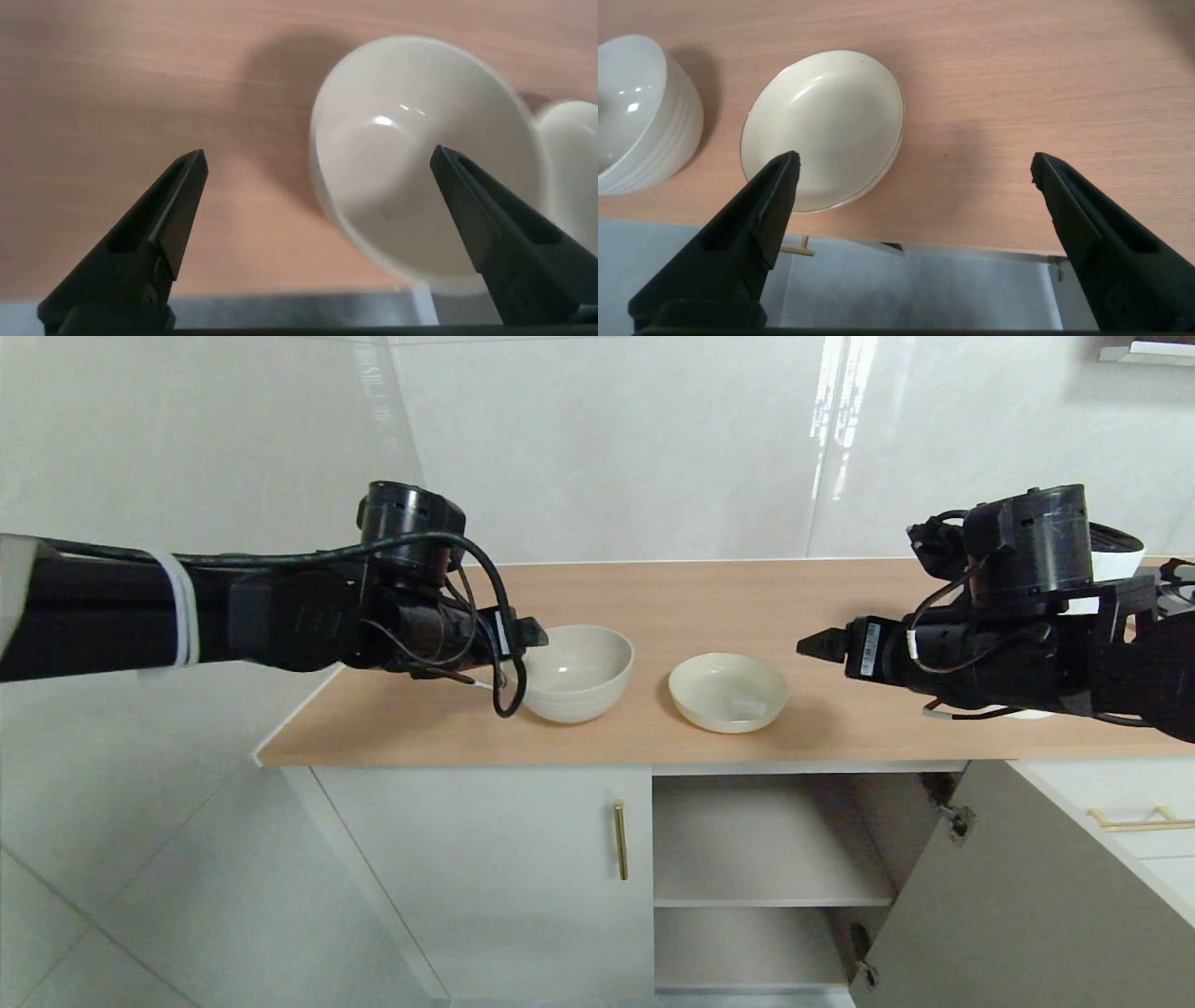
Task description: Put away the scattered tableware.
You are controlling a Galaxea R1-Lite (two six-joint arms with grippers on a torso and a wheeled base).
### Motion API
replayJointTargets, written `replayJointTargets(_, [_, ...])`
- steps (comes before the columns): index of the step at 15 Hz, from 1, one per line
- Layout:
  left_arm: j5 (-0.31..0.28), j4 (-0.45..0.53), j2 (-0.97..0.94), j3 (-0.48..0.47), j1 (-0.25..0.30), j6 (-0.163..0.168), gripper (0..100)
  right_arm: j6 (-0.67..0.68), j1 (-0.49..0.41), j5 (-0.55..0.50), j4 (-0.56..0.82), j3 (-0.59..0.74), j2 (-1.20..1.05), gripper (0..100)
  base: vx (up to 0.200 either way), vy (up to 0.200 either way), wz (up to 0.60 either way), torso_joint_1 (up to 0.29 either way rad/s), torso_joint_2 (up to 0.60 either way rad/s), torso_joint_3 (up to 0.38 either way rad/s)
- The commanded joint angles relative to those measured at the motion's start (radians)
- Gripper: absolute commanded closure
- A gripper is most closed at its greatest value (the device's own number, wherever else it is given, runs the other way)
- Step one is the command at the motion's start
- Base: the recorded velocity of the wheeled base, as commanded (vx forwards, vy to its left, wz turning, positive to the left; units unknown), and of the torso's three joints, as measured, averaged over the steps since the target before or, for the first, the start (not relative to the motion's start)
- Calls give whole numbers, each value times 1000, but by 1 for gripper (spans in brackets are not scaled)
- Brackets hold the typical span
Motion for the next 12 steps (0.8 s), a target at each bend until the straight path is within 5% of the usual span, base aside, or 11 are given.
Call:
replayJointTargets(1, [2, -1, 72, -23, 10, -2, 0, 0, 1, 0, -2, 1, -1, 0, 0, 0, 0, 0, 0, 0])
replayJointTargets(2, [2, -1, 76, -25, 10, -2, 0, 0, 1, 0, -2, 1, -1, 0, 0, 0, 0, 0, 0, 0])
replayJointTargets(3, [1, -1, 84, -28, 10, -2, 100, 0, 1, 0, -2, 1, -1, 0, 0, 0, 0, 0, 0, 0])
replayJointTargets(7, [-2, -1, 82, -28, 10, -7, 100, 0, 1, 4, -2, -1, 13, 0, 0, 0, 0, 0, 0, 0])
replayJointTargets(10, [-5, 1, -59, 35, -24, -50, 100, -3, 3, 23, 3, -33, 45, 0, 0, 0, 0, 0, 0, 0])
replayJointTargets(12, [-18, -1, -171, 106, -53, -48, 100, 20, 6, 18, 141, -136, 103, 0, 0, 0, 0, 0, 0, 0])
